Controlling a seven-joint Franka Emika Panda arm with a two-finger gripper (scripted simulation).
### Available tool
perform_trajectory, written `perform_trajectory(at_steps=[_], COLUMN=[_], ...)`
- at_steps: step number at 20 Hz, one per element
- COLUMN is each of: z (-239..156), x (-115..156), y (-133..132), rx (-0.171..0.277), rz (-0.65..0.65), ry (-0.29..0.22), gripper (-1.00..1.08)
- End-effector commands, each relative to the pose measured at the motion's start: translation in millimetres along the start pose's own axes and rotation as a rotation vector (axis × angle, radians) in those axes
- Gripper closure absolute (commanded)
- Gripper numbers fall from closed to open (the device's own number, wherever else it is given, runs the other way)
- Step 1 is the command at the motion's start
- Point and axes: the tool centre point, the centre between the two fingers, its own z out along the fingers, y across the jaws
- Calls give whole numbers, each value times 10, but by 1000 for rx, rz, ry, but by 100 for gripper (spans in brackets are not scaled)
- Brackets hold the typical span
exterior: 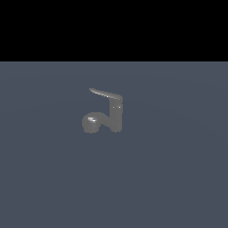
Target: Turn on the faucet by rotating a designated handle.
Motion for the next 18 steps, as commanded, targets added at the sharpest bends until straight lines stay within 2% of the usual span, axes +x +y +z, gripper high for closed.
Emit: perform_trajectory(at_steps=[1, 9, 18], z=[0, -34, -25], x=[0, 73, 130], y=[0, 172, 168], rx=[0, 14, 22], rz=[0, 30, 51], ry=[0, 7, 7], gripper=[108, 108, 108])
